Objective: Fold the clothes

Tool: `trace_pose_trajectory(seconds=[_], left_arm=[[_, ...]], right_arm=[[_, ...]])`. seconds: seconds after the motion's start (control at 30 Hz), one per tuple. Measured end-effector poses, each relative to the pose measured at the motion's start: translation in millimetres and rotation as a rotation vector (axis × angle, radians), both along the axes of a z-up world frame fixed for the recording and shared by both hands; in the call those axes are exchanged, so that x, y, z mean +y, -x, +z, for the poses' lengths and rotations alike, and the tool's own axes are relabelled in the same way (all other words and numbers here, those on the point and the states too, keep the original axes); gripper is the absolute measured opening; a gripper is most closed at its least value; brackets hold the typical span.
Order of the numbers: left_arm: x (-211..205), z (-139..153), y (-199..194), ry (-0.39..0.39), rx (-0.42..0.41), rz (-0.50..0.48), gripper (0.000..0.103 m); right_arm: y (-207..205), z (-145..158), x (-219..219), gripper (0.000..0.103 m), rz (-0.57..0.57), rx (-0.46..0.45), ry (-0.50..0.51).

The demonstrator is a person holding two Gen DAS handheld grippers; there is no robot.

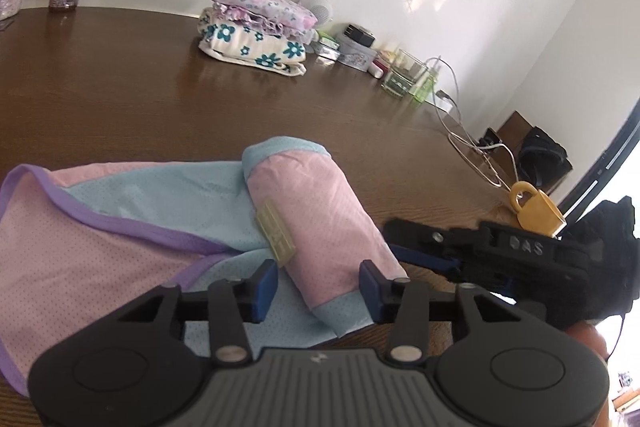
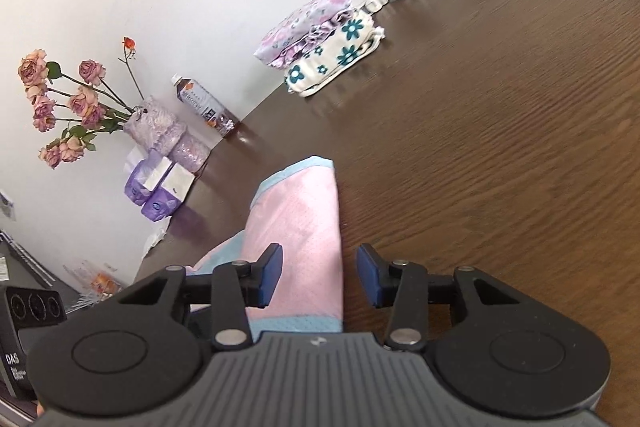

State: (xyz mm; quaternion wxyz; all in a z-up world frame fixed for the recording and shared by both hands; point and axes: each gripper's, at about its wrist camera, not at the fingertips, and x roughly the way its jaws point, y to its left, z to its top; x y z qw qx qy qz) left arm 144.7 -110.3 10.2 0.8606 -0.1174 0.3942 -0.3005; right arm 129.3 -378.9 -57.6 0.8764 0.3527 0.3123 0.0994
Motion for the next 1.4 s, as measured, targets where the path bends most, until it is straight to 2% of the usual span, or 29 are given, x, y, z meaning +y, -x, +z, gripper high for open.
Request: trace_pose_trajectory(seconds=[0.2,0.3,0.4,0.7,0.9,1.1,1.27,1.4], left_arm=[[12,0,-5,0.034,0.009,0.012,0.045],[16,-1,-7,0.047,0.014,0.015,0.045],[21,-1,-10,0.062,0.019,0.017,0.046],[26,4,-18,0.056,-0.014,0.030,0.046],[23,4,-18,0.033,-0.033,0.004,0.051],[17,6,-17,0.010,-0.064,-0.034,0.052],[19,6,-14,0.006,-0.094,-0.058,0.052],[24,7,-13,0.006,-0.115,-0.066,0.052]], right_arm=[[-17,-7,6,0.026,0.015,0.011,-0.037],[-16,-5,8,0.023,0.015,0.008,-0.021],[-16,-3,10,0.013,0.015,0.004,-0.006],[-14,5,12,0.009,0.019,-0.002,0.048],[-8,23,-3,0.009,0.026,0.017,0.183],[-5,48,-20,0.009,0.026,0.061,0.401],[-9,62,-3,0.009,0.076,0.071,0.569],[-8,71,25,0.009,0.117,0.040,0.700]])
